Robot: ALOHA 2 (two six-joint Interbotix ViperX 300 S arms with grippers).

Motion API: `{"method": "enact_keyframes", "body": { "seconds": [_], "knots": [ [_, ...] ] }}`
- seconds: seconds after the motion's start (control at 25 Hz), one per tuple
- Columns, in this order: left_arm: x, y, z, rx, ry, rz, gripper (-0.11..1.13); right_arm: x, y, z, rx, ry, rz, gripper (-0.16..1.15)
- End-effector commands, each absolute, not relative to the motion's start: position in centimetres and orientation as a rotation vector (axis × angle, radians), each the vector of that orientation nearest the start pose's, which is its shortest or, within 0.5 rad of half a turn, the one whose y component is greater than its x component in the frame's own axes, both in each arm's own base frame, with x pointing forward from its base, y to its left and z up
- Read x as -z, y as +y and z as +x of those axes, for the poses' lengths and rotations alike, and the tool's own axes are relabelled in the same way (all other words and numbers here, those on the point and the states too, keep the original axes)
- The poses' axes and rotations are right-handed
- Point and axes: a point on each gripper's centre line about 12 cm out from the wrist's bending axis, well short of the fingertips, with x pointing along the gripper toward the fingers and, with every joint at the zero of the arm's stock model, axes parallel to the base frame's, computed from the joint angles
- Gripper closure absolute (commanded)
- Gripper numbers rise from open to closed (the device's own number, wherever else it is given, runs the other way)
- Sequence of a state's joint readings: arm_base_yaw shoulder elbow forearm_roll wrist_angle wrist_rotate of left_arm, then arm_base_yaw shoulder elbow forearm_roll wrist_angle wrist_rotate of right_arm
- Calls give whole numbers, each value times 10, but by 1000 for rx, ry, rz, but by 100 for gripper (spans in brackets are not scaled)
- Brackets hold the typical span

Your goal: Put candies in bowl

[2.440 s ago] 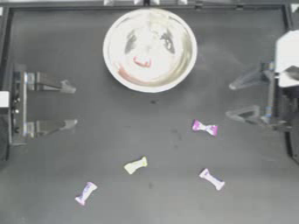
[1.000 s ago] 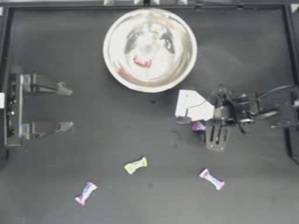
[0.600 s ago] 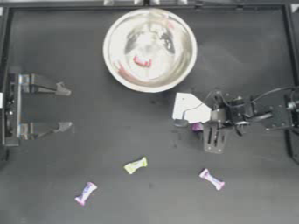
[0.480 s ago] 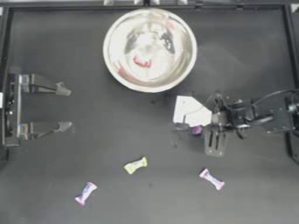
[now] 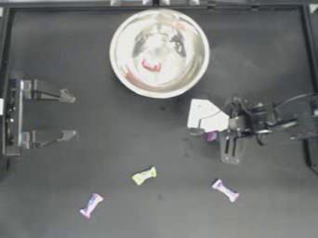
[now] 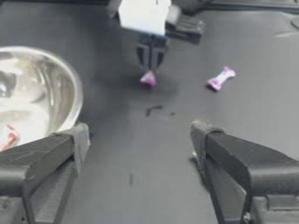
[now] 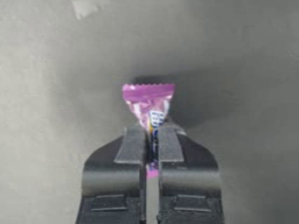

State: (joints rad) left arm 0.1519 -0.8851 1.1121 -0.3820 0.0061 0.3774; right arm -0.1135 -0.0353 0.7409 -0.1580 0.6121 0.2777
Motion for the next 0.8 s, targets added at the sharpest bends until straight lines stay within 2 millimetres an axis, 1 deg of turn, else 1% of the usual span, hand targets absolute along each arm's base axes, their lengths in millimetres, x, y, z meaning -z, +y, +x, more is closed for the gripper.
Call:
{"method": "enact_keyframes", "body": {
  "seconds": [0.04, 0.12, 0.24, 0.36, 0.56, 0.68, 0.8],
  "knots": [
    [-275, 33, 213, -150, 222, -25, 2, -167, -47, 310, 258, 1116, 131, 82],
    [-275, 33, 214, -149, 224, -24, 2, -191, -54, 313, 258, 991, 105, 84],
    [-274, 33, 214, -149, 225, -24, 2, -217, -69, 314, 286, 863, 93, 84],
    [-274, 33, 214, -149, 225, -24, 2, -232, -87, 319, 330, 821, 78, 85],
    [-271, 33, 215, -149, 236, -25, 2, -252, -122, 332, 399, 782, -27, 85],
    [-269, 33, 216, -149, 247, -26, 2, -256, -146, 342, 442, 770, -71, 85],
    [-267, 34, 219, -151, 255, -26, 2, -252, -172, 356, 471, 770, -103, 85]
  ]
}}
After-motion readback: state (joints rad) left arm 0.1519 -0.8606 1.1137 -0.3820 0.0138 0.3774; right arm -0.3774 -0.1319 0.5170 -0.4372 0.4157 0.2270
